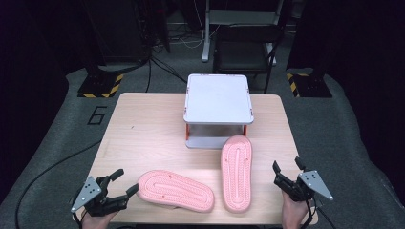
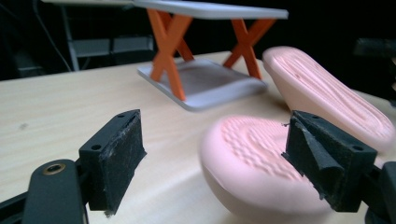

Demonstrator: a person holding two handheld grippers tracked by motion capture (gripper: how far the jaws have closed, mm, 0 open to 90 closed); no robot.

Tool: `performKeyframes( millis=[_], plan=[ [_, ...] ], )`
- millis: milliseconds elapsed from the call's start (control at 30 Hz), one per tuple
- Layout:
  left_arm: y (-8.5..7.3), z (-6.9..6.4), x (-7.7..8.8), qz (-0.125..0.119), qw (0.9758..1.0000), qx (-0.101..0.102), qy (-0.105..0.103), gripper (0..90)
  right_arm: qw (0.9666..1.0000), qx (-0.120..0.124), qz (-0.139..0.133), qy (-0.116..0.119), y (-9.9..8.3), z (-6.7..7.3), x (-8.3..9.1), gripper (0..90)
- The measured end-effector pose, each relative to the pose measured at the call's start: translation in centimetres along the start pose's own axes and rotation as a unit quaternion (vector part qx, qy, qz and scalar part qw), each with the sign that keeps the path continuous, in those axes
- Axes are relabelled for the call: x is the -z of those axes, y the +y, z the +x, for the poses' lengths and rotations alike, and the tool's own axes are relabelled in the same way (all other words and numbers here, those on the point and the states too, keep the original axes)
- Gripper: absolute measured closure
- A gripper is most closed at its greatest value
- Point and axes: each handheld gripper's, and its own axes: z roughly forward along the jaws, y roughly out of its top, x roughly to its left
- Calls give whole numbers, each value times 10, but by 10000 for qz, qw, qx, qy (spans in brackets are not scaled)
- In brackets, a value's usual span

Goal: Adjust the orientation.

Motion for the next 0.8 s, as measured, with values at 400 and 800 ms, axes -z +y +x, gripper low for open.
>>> performKeyframes(
  millis=[400, 800],
  plan=[
    [-21, -8, -7, 412, 9986, -97, -308, 159, 10000, 4, 45, -44, 0, 1, -1, 170],
    [-2, 6, -57, 548, 9982, -213, -96, 183, 9999, -102, 73, 22, -1, -4, 0, 175]
  ],
)
